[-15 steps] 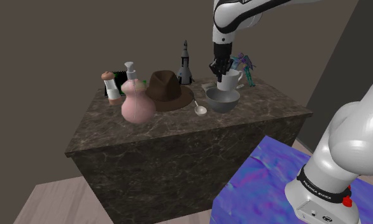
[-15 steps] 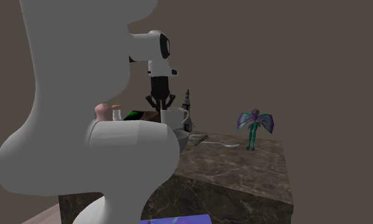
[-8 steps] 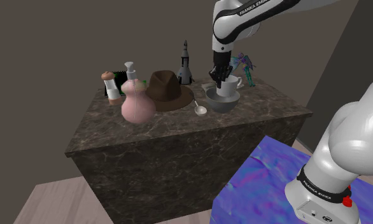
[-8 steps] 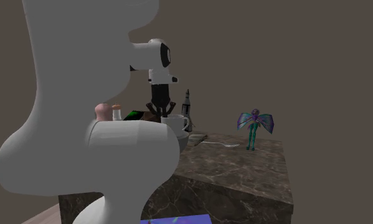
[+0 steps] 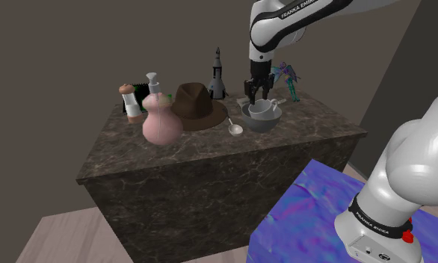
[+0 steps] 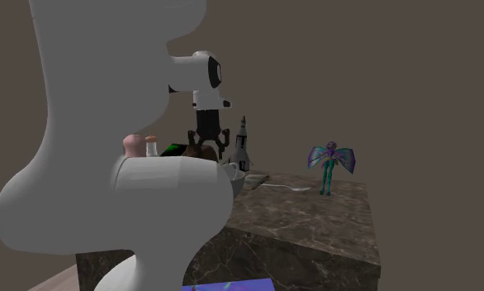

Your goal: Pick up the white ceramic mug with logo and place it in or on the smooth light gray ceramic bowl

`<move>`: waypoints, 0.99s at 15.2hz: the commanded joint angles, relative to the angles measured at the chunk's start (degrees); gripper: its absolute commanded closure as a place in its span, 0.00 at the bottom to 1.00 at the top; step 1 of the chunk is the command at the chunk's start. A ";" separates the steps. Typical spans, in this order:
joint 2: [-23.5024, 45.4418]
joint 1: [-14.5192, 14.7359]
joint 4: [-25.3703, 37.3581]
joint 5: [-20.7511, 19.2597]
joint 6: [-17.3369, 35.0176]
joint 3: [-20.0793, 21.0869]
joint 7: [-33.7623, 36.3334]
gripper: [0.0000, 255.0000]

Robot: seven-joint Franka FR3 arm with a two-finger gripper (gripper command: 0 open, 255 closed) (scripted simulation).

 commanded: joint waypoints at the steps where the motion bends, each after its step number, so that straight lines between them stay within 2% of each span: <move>1: 0.00 0.00 0.00 0.00 0.00 0.00 0.00 0.00; 4: 0.00 0.00 0.00 0.00 0.00 0.00 0.00 0.00; 8: -1.52 0.22 5.82 0.02 -7.33 0.41 0.08 0.00; 15: -1.52 0.22 5.82 0.03 -7.33 0.41 0.08 0.00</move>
